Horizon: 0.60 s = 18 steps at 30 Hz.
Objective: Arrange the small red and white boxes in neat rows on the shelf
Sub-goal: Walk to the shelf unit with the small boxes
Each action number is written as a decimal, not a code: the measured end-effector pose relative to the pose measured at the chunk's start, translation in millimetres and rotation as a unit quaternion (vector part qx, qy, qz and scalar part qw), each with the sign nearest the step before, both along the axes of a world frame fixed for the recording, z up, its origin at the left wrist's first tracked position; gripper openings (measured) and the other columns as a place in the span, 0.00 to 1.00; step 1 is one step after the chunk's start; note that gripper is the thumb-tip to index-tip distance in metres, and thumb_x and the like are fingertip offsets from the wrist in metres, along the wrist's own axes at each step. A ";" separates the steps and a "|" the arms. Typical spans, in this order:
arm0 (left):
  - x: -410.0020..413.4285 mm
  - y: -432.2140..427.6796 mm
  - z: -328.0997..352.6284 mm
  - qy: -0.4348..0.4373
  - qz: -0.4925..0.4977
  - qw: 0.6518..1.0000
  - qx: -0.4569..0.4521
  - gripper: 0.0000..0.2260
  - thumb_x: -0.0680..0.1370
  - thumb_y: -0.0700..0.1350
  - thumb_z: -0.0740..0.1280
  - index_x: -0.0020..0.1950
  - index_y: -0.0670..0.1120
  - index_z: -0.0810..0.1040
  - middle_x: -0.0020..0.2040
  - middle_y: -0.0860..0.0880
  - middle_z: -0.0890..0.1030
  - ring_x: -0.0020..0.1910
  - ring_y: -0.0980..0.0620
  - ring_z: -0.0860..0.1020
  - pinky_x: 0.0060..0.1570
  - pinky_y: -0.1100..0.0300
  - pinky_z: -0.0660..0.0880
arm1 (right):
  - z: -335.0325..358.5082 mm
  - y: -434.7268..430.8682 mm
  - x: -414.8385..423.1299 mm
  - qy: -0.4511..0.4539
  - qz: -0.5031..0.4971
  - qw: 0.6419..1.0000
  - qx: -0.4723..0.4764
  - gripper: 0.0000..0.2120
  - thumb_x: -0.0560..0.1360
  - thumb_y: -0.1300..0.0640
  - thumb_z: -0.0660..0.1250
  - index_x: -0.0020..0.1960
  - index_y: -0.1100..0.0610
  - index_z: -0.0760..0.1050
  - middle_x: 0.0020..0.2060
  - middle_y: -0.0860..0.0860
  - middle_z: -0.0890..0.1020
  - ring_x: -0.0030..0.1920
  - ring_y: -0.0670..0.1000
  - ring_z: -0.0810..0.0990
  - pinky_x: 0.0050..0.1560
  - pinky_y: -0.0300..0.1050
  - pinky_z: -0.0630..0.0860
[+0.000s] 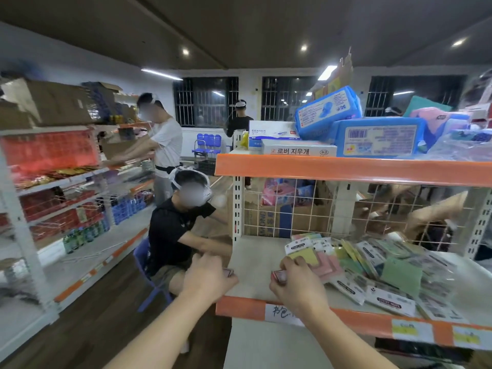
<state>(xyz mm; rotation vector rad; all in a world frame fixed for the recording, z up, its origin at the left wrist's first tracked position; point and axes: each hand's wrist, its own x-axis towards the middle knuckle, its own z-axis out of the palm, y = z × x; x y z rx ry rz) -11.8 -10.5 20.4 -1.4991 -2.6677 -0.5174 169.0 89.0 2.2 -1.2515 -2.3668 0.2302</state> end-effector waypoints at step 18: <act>-68.1 -171.6 -12.2 -0.007 0.230 0.973 0.015 0.16 0.72 0.58 0.65 0.53 0.50 0.78 0.50 0.50 0.77 0.51 0.49 0.74 0.42 0.55 0.74 | -21.9 -89.5 -119.6 0.023 0.242 0.970 -0.003 0.19 0.72 0.43 0.63 0.61 0.48 0.72 0.55 0.49 0.74 0.53 0.51 0.76 0.53 0.47 0.76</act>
